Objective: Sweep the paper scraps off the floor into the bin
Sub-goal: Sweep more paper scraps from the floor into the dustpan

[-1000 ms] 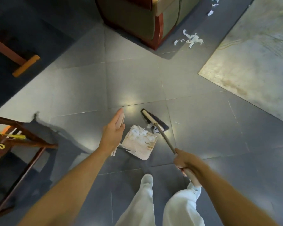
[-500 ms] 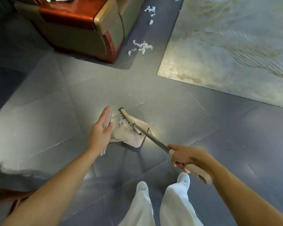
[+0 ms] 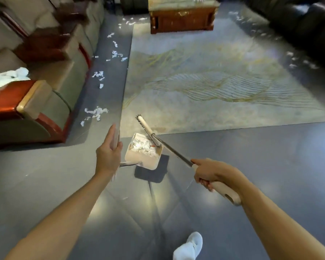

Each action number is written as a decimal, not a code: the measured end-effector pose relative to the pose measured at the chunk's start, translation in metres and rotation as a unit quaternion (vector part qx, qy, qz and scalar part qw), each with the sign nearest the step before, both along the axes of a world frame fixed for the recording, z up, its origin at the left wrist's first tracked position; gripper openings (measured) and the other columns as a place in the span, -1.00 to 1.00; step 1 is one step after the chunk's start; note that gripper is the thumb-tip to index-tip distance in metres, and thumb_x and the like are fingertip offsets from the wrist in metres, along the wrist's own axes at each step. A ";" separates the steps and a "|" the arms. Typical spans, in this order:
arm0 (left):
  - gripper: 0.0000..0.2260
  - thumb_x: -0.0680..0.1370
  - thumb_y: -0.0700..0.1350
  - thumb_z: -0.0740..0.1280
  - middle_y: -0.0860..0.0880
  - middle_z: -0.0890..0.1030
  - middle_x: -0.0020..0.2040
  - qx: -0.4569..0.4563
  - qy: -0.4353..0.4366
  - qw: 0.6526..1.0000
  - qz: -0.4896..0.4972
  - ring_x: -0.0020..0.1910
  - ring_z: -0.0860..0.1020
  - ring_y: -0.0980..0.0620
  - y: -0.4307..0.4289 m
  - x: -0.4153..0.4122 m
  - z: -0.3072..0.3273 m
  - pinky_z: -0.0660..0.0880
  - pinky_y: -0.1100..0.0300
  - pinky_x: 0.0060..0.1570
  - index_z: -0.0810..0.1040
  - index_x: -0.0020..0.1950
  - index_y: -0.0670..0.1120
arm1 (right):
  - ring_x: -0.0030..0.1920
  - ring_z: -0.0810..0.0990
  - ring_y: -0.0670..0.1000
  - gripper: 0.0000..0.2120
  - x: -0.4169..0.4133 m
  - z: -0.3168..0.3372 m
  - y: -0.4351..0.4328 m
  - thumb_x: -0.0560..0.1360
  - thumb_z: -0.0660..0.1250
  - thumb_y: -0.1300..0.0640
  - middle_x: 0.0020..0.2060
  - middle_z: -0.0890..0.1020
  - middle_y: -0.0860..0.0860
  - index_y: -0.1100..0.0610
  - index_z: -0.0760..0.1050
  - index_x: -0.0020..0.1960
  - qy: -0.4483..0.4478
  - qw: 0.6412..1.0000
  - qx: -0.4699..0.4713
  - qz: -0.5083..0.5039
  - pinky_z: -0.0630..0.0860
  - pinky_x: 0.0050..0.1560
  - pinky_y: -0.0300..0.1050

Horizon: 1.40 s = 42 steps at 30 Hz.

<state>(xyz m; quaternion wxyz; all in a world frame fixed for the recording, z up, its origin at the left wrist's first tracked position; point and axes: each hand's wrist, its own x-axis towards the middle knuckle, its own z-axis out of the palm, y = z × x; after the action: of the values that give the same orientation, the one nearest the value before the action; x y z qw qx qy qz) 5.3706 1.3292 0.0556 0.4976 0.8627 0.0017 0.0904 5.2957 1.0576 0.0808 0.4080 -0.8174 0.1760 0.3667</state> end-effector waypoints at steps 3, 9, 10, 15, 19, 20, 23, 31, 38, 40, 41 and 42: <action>-0.49 0.60 -0.23 0.25 0.21 0.25 0.36 -0.001 -0.016 0.999 -0.039 0.31 0.22 0.24 -0.090 0.039 0.015 0.20 0.45 0.24 0.21 0.52 0.02 | -0.48 0.41 -0.02 -0.53 0.013 0.005 -0.079 0.50 0.21 0.33 -0.42 0.48 0.09 0.03 0.38 0.36 -0.027 0.998 0.010 -0.062 0.45 -0.46 -0.17; -0.48 0.58 -0.29 0.27 0.06 0.33 0.45 -0.017 -0.037 0.991 -0.130 0.42 0.27 0.13 -0.272 0.108 0.032 0.18 0.43 0.26 0.25 0.51 -0.01 | -0.53 0.34 -0.03 -0.43 0.021 -0.006 -0.229 0.49 0.21 0.37 -0.50 0.40 0.07 -0.01 0.32 0.44 -0.063 0.968 0.067 -0.234 0.36 -0.55 -0.22; -0.48 0.58 -0.29 0.27 0.09 0.33 0.43 -0.021 -0.042 0.988 -0.147 0.40 0.27 0.17 -0.303 0.119 0.033 0.18 0.48 0.24 0.26 0.50 -0.02 | -0.54 0.34 -0.03 -0.40 0.024 -0.008 -0.254 0.49 0.22 0.37 -0.51 0.39 0.08 -0.02 0.29 0.46 -0.069 0.960 0.073 -0.261 0.35 -0.57 -0.24; -0.48 0.56 -0.30 0.27 0.24 0.35 0.33 -0.091 -0.002 0.966 -0.241 0.33 0.32 0.34 -0.472 0.179 0.025 0.25 0.49 0.28 0.30 0.48 0.04 | -0.59 0.32 -0.07 -0.49 0.049 -0.007 -0.396 0.51 0.23 0.40 -0.53 0.36 0.05 0.01 0.36 0.37 -0.101 0.910 0.099 -0.391 0.31 -0.59 -0.30; -0.48 0.56 -0.28 0.28 0.26 0.34 0.32 -0.110 0.008 0.940 -0.322 0.21 0.31 0.51 -0.624 0.211 0.027 0.28 0.50 0.24 0.29 0.48 0.03 | -0.55 0.34 -0.05 -0.51 0.067 -0.001 -0.514 0.53 0.25 0.37 -0.49 0.38 0.06 0.01 0.35 0.39 -0.115 0.872 0.078 -0.469 0.33 -0.57 -0.27; -0.49 0.56 -0.30 0.27 0.27 0.31 0.31 -0.103 -0.002 0.935 -0.340 0.16 0.26 0.57 -0.662 0.215 0.030 0.24 0.62 0.15 0.29 0.48 0.01 | -0.54 0.34 -0.05 -0.51 0.069 -0.001 -0.541 0.54 0.25 0.35 -0.47 0.38 0.07 0.01 0.35 0.40 -0.117 0.858 0.080 -0.494 0.33 -0.57 -0.28; -0.49 0.58 -0.28 0.26 0.22 0.30 0.37 -0.069 -0.008 0.917 -0.392 0.27 0.27 0.44 -0.777 0.221 0.038 0.19 0.64 0.15 0.26 0.50 -0.02 | -0.56 0.32 -0.07 -0.62 0.062 0.001 -0.619 0.56 0.26 0.29 -0.45 0.38 0.06 0.05 0.41 0.35 -0.141 0.800 0.088 -0.577 0.31 -0.59 -0.31; -0.46 0.57 -0.20 0.28 -0.04 0.46 0.37 -0.033 0.009 0.858 -0.512 0.20 0.51 -0.12 -1.079 0.211 0.037 0.48 -0.05 0.19 0.24 0.50 0.14 | -0.61 0.28 -0.13 -0.67 0.032 -0.003 -0.854 0.57 0.27 0.24 -0.54 0.36 -0.02 0.05 0.41 0.32 -0.215 0.685 0.086 -0.691 0.30 -0.61 -0.30; -0.46 0.56 -0.24 0.30 -0.05 0.50 0.29 -0.051 0.014 0.819 -0.571 0.04 0.54 -0.06 -1.344 0.180 0.046 0.50 0.06 0.09 0.27 0.49 0.11 | -0.58 0.33 -0.12 -0.49 -0.002 0.017 -1.089 0.55 0.25 0.36 -0.49 0.40 0.03 -0.04 0.30 0.40 -0.235 0.634 0.048 -0.736 0.37 -0.59 -0.26; -0.46 0.57 -0.21 0.29 -0.03 0.49 0.31 -0.056 0.016 0.812 -0.581 0.07 0.55 -0.07 -1.410 0.175 0.056 0.53 -0.02 0.11 0.25 0.49 0.13 | -0.61 0.32 -0.12 -0.45 -0.009 0.026 -1.153 0.53 0.21 0.41 -0.49 0.38 0.04 -0.02 0.29 0.41 -0.232 0.616 0.034 -0.752 0.33 -0.62 -0.27; -0.46 0.58 -0.21 0.29 0.02 0.47 0.32 -0.064 0.010 0.807 -0.588 0.09 0.54 -0.02 -1.444 0.173 0.059 0.51 0.02 0.15 0.25 0.50 0.12 | -0.62 0.31 -0.12 -0.44 -0.012 0.032 -1.184 0.53 0.20 0.42 -0.50 0.37 0.04 -0.02 0.28 0.42 -0.232 0.611 0.029 -0.756 0.32 -0.63 -0.28; -0.47 0.58 -0.21 0.29 0.08 0.46 0.29 -0.068 0.002 0.801 -0.595 0.10 0.51 0.05 -1.478 0.170 0.062 0.48 0.11 0.16 0.24 0.50 0.10 | -0.62 0.30 -0.12 -0.45 -0.014 0.035 -1.215 0.53 0.19 0.43 -0.50 0.37 0.04 0.01 0.29 0.42 -0.233 0.604 0.028 -0.761 0.31 -0.63 -0.28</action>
<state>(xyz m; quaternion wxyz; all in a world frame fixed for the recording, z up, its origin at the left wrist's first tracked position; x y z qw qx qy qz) 5.5405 -0.1489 0.1178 0.5107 0.6584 -0.5049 -0.2252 5.2819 -0.1576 0.1160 0.5893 -0.4341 0.6236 -0.2746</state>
